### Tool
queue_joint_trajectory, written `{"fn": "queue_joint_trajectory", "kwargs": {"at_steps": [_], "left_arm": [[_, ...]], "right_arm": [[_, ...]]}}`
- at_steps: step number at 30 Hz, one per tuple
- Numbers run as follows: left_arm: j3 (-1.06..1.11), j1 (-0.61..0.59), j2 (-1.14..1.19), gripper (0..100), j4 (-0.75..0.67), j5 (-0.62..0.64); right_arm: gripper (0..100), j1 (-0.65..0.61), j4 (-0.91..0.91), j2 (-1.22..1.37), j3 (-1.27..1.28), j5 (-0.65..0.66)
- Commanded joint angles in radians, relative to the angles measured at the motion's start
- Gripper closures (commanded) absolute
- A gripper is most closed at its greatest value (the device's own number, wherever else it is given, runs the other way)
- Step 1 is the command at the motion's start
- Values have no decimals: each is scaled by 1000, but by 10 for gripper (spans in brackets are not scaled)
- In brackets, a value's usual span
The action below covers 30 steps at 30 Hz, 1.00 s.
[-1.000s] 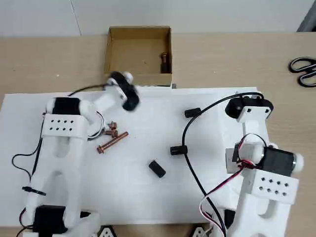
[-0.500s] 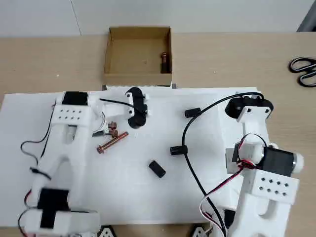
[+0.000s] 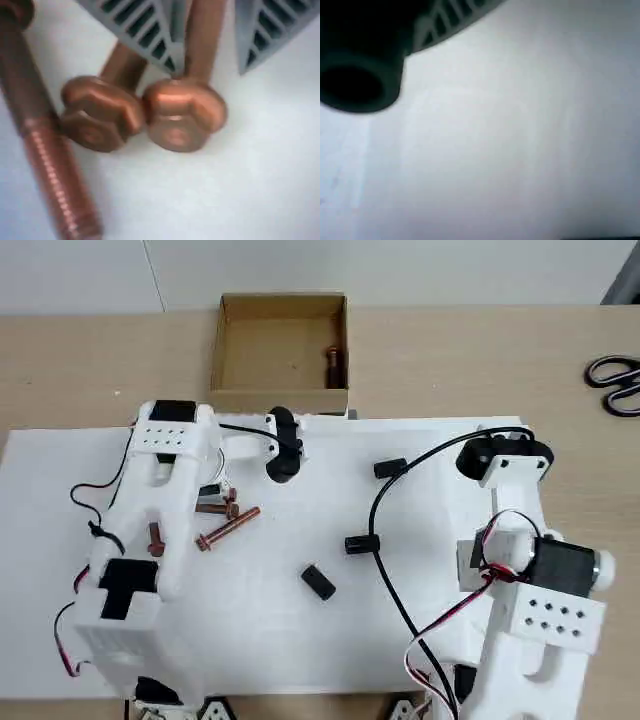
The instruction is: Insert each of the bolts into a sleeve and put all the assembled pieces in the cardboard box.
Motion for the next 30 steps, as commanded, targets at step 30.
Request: {"fn": "queue_joint_trajectory", "kwargs": {"at_steps": [30], "left_arm": [[-116, 11, -55, 931, 147, -37]], "right_arm": [[995, 4, -36, -15, -5, -3]]}}
